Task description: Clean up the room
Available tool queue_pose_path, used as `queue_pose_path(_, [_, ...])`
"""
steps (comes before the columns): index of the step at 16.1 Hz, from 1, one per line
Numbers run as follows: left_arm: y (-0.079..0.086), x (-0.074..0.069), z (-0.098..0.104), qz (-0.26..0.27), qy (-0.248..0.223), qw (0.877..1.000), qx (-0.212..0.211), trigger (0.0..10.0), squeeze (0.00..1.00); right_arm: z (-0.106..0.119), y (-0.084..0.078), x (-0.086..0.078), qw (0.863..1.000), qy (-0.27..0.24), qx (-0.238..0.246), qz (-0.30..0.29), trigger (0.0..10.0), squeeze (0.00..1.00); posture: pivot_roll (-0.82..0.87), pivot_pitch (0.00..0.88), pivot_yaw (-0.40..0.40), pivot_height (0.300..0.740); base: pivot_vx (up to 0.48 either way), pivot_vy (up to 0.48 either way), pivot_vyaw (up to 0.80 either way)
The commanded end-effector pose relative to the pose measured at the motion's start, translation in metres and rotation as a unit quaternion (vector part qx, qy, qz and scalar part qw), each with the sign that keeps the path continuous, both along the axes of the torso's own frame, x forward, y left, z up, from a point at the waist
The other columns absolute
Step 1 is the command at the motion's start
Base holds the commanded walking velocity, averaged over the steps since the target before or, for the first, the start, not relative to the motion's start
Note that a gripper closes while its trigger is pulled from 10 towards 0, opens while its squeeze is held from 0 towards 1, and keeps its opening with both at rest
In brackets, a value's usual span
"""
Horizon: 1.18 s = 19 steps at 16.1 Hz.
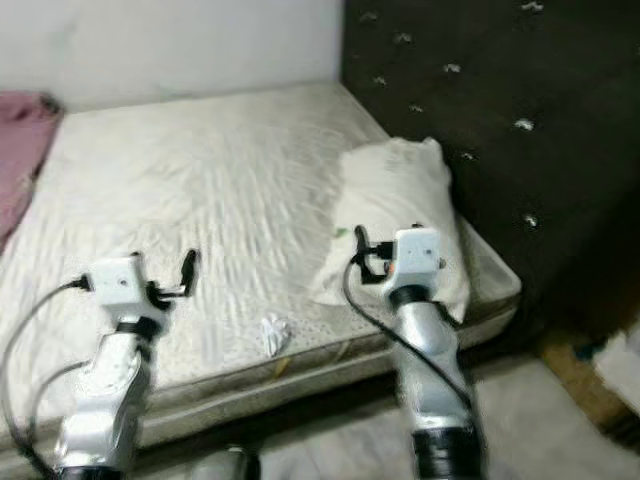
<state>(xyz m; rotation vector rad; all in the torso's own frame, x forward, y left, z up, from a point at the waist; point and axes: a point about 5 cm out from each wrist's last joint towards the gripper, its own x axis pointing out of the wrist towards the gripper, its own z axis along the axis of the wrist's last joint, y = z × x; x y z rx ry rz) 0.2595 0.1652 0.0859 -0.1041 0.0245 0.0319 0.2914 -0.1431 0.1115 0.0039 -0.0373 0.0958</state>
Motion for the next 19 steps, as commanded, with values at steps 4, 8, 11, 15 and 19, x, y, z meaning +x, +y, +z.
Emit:
queue_pose_path(4, [-0.0028,0.0044,0.0024,-0.002,-0.002,1.0,0.001,10.0,0.0,0.0046,-0.002,0.0063,1.0,-0.012,-0.003,-0.001,10.0,0.0,0.05,0.0,0.0,0.74,0.0,0.0,0.8])
queue_pose_path(8, [-0.0036,0.0045,0.002,-0.004,-0.002,1.0,0.003,10.0,0.0,0.0033,-0.0004,0.0069,1.0,-0.011,0.002,0.004,10.0,0.0,0.05,0.0,-0.007,0.74,0.0,0.0,0.59])
queue_pose_path(11, [-0.0043,0.0045,0.0016,-0.007,-0.002,1.0,0.004,10.0,0.0,0.0024,-0.0008,0.0078,1.0,-0.008,0.003,0.002,10.0,0.0,0.05,0.0,-0.009,0.74,0.0,0.0,0.0])
queue_pose_path(15, [-0.0065,0.0043,0.0016,-0.021,-0.004,1.0,-0.005,10.0,0.0,0.0025,-0.0018,0.0082,1.0,-0.009,0.013,0.0,10.0,0.0,0.05,0.0,-0.008,0.74,0.0,0.0,0.0])
queue_pose_path(19, [-0.0086,0.0028,0.0034,-0.035,-0.011,0.999,-0.01,10.0,0.0,0.0018,-0.002,0.0069,1.0,-0.008,0.012,-0.001,10.0,0.0,0.05,0.0,-0.008,0.74,0.126,0.0,0.0])
